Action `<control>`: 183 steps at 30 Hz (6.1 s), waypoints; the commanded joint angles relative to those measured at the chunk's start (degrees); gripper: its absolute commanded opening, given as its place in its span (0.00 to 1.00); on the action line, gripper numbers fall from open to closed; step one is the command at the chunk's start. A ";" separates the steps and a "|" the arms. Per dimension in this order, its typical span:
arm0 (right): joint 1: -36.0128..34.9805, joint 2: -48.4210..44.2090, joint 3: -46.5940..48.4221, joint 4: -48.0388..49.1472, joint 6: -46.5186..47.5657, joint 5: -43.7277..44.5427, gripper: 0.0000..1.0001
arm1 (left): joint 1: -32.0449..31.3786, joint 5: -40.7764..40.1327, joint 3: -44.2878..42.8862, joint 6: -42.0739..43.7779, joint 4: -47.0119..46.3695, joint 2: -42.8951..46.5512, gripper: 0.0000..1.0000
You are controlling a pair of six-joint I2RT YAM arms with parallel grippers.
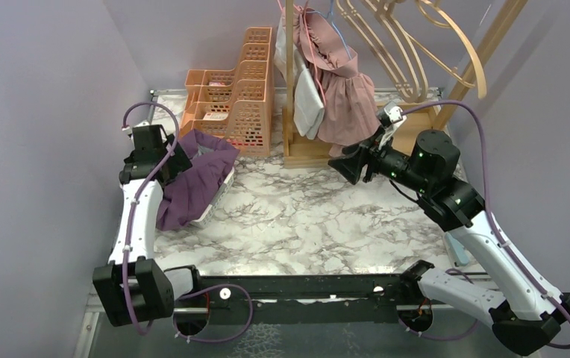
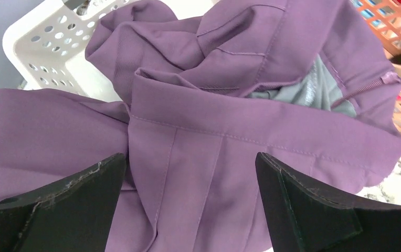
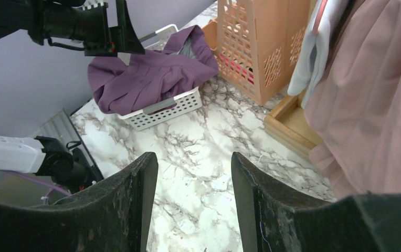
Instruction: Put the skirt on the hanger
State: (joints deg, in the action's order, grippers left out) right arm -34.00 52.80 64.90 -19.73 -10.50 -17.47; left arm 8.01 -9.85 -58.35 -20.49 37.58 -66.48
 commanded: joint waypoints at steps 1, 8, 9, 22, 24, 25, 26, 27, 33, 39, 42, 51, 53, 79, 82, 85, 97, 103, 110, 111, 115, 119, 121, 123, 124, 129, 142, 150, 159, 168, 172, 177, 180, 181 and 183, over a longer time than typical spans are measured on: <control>0.16 0.09 -1.60 2.01 -3.29 -3.42 0.58 | 4.76 4.32 1.86 -3.57 -4.85 -3.84 0.97; 0.16 1.75 -3.28 3.89 -5.05 -5.55 0.58 | 6.98 10.22 5.26 -3.20 -15.07 -9.32 0.99; 0.16 1.90 -3.63 4.24 -5.20 -5.55 0.58 | 6.94 10.94 5.60 -2.37 -16.10 -9.96 0.97; 0.16 5.88 -1.53 4.22 -4.90 -0.99 0.57 | 6.98 16.71 4.71 0.85 -18.69 -8.33 0.00; 0.16 6.36 -0.55 3.36 -5.00 -0.01 0.57 | 6.94 17.16 2.45 0.76 -16.51 -6.18 0.00; 0.16 6.56 -0.08 3.04 -5.14 0.31 0.57 | 7.00 17.61 1.08 0.72 -15.24 -4.88 0.00; 0.16 6.73 0.47 2.76 -5.58 0.71 0.57 | 7.02 18.13 -0.84 0.83 -13.97 -3.61 0.00; 0.16 6.93 0.90 2.61 -6.17 1.14 0.57 | 6.92 19.06 -2.65 1.15 -12.99 -2.25 0.00; 0.16 7.27 3.73 2.46 -9.93 4.21 0.55 | 5.88 27.71 -16.20 2.73 -9.82 2.63 0.00; 0.16 8.32 8.28 0.10 -12.83 9.58 0.55 | -0.37 45.85 -28.65 6.34 -12.91 0.28 0.00; 0.16 9.59 10.94 -2.13 -14.15 10.67 0.56 | -5.91 52.65 -33.64 8.02 -16.77 -1.71 0.00; 0.16 10.73 13.32 -4.16 -16.87 14.80 0.57 | -9.83 65.29 -53.09 -2.64 -31.25 -7.42 0.00; 0.16 10.13 13.32 -4.27 -17.47 16.29 0.60 | -9.99 68.21 -54.63 -8.83 -38.45 -8.10 0.00; 0.16 6.96 3.66 -7.89 -21.13 17.46 0.66 | -30.91 82.13 -1.92 3.53 -43.39 6.73 0.00; 0.18 6.88 0.24 -10.55 -19.97 15.51 0.66 | -30.91 76.27 7.26 7.67 -36.86 11.66 0.00; 0.16 6.82 -4.62 -13.14 -20.65 13.09 0.66 | -30.91 71.75 12.08 8.38 -32.75 14.76 0.00; 0.16 5.81 -20.80 -17.54 -36.61 22.58 0.66 | -30.94 68.44 10.08 15.41 -21.14 13.15 0.00; 0.16 10.90 -20.47 -18.52 -43.81 31.08 0.67 | -30.95 67.64 8.40 18.46 -17.56 13.74 0.00; 0.16 16.40 -21.29 -17.59 -44.81 28.76 0.64 | -30.95 65.00 6.88 18.06 -17.51 14.18 0.00; 0.16 16.42 -21.90 -16.49 -44.78 27.55 0.59 | -30.95 63.82 6.56 17.61 -17.53 14.17 0.00; 0.16 15.68 -21.29 -18.65 -47.09 28.89 0.18 | -30.92 56.95 5.52 14.99 -18.80 14.87 0.00; 0.18 15.63 -13.54 -31.46 -49.63 38.95 0.01 | -30.94 48.10 4.29 10.12 -23.41 16.74 0.00; 0.16 14.78 -7.93 -38.10 -49.62 44.55 0.01 | -30.94 44.63 3.41 8.32 -25.50 18.14 0.00; 0.16 13.46 -1.61 -43.43 -47.97 49.42 0.01 | -30.91 41.22 2.56 7.07 -26.66 19.65 0.00; 0.16 12.74 2.63 -45.65 -47.06 50.89 0.01 | -30.90 39.61 2.18 6.60 -27.06 20.40 0.00; 0.16 9.86 11.84 -52.00 -43.53 52.35 0.01 | -30.95 30.32 3.64 5.32 -26.03 25.67 0.00; 0.16 9.21 21.75 -54.26 -40.41 54.82 0.01 | -30.89 29.95 12.30 3.11 -29.87 32.27 0.00; 0.17 0.83 -7.16 -31.70 -38.78 40.51 0.01 | -30.91 28.22 34.34 -18.20 -36.99 39.36 0.23; 0.16 -0.53 -25.85 -14.50 -36.54 29.87 0.01 | -30.87 20.63 36.80 -25.62 -26.98 41.18 0.55; 0.16 1.37 -17.25 -24.09 -35.39 34.86 0.47 | -30.93 28.18 24.80 -20.40 -23.42 28.82 0.61; 0.16 -0.33 -11.41 -29.41 -33.52 37.24 0.51 | -30.87 27.16 17.81 -15.80 -20.37 24.44 0.62; 0.16 -5.19 -4.46 -27.64 -23.47 39.07 0.52 | -30.88 24.93 12.07 -12.00 -19.91 21.71 0.64; 0.16 -5.77 1.57 -25.49 -18.00 39.43 0.52 | -30.93 25.22 9.35 -9.94 -19.74 19.86 0.64; 0.16 -5.40 4.06 -25.80 -17.45 40.04 0.52 | -30.88 25.37 8.62 -9.56 -19.66 19.21 0.64; 0.16 -4.64 9.75 -25.90 -16.86 41.79 0.52 | -30.91 25.70 7.09 -8.97 -19.71 18.42 0.64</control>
State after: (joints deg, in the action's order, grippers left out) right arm -34.04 47.70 65.98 -46.61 -33.65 19.90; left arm -23.20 15.88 -48.07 -33.06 16.95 -46.57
